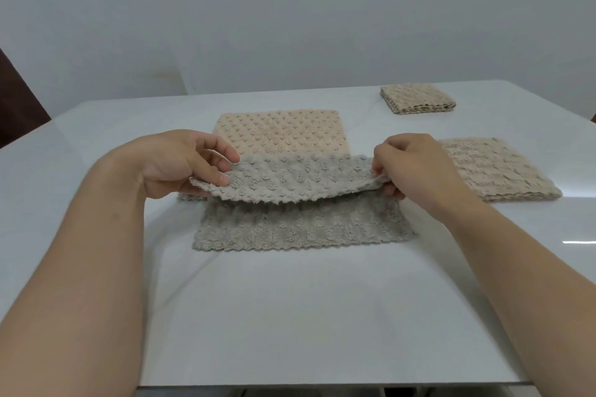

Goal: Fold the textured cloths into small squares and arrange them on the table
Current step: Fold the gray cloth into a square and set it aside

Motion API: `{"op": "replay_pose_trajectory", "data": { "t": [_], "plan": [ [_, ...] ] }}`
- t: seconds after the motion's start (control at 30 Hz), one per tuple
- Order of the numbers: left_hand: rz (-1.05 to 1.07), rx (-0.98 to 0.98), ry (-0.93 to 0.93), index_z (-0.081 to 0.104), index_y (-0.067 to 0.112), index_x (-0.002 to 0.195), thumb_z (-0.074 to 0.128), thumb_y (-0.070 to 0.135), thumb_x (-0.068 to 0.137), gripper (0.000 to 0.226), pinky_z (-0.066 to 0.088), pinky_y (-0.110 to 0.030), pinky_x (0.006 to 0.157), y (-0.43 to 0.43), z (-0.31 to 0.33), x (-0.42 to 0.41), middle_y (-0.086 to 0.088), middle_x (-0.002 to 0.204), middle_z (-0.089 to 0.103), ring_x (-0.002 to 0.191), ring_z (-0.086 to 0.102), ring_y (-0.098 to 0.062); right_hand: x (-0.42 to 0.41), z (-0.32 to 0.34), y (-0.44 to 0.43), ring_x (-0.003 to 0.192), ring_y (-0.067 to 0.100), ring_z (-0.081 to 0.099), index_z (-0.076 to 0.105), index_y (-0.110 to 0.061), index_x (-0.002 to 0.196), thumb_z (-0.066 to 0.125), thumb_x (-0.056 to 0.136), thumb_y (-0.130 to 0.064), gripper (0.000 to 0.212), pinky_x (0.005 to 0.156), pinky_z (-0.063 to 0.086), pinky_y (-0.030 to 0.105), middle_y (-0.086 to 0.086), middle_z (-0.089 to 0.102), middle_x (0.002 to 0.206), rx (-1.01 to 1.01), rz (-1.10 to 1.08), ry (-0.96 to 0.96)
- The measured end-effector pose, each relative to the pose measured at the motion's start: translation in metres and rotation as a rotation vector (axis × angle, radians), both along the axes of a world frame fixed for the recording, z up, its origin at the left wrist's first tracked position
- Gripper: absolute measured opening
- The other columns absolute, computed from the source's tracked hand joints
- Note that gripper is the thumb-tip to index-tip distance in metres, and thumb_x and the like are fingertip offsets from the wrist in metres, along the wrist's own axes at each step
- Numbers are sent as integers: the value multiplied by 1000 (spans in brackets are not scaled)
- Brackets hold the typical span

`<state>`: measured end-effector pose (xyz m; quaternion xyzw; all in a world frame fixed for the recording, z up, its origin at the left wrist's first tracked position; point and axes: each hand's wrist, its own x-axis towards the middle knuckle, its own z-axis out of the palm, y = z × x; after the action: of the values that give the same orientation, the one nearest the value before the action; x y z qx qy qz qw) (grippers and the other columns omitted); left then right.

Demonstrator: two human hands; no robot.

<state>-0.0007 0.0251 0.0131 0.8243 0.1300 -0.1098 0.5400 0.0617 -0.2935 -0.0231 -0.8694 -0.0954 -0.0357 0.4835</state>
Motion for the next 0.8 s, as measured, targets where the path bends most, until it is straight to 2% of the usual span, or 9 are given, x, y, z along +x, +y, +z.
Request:
{"op": "replay_pose_trajectory", "data": {
  "t": [0.1,0.17,0.2,0.27,0.33,0.4,0.5,0.57,0.8],
  "plan": [
    [-105,4,33,70,13,97,91,3,60,43,46,-22,47,4,1,-2,1,76,51,53,53,-10,0,2,0,71,22,71,69,-20,70,55,79,-15,17,62,54,36,-2,72,67,-55,-5,-40],
    [-189,55,54,75,19,95,104,28,31,70,43,-30,61,9,0,-3,3,75,52,63,53,-13,-3,4,-1,72,19,71,69,-20,71,56,82,-12,19,60,53,31,-5,72,66,-105,23,-59],
    [-229,80,59,76,21,95,105,33,25,77,38,-34,69,10,-1,-4,4,76,51,67,53,-14,-5,5,-1,71,17,71,69,-21,71,56,82,-11,20,62,54,30,-6,71,65,-143,49,-65],
    [-289,105,64,76,20,98,105,36,25,80,35,-41,77,11,-3,-3,4,77,49,72,51,-16,-9,7,-1,68,13,68,68,-22,70,56,83,-11,21,61,51,27,-8,69,63,-258,116,-72],
    [-308,132,69,76,21,98,104,39,23,82,40,-39,75,10,-4,-2,4,77,48,72,50,-16,-13,8,-1,65,11,63,68,-22,70,55,83,-11,21,58,46,24,-9,67,62,-362,191,-57],
    [-335,144,88,76,22,97,104,39,22,81,48,-32,64,8,-4,-3,4,76,47,69,49,-13,-17,9,-1,63,11,61,68,-20,72,54,82,-9,21,57,45,24,-9,65,62,-422,261,-10],
    [-358,171,113,76,21,95,99,13,42,58,49,-23,53,5,-4,-4,2,77,47,66,49,-12,-19,10,-1,65,8,59,69,-20,74,53,82,-9,21,56,42,23,-10,64,62,-522,316,23],
    [-349,200,128,75,20,95,88,5,52,47,47,-23,52,4,-5,-5,1,77,47,66,49,-13,-20,11,0,67,8,58,68,-21,74,53,82,-9,21,58,43,25,-10,64,64,-571,330,22],
    [-346,297,183,68,10,102,83,1,54,51,46,-24,51,-1,-7,-7,-1,79,49,61,49,-12,-23,14,-2,63,9,56,65,-18,69,53,84,-10,20,58,46,26,-8,62,61,-626,368,13]
  ]
}}
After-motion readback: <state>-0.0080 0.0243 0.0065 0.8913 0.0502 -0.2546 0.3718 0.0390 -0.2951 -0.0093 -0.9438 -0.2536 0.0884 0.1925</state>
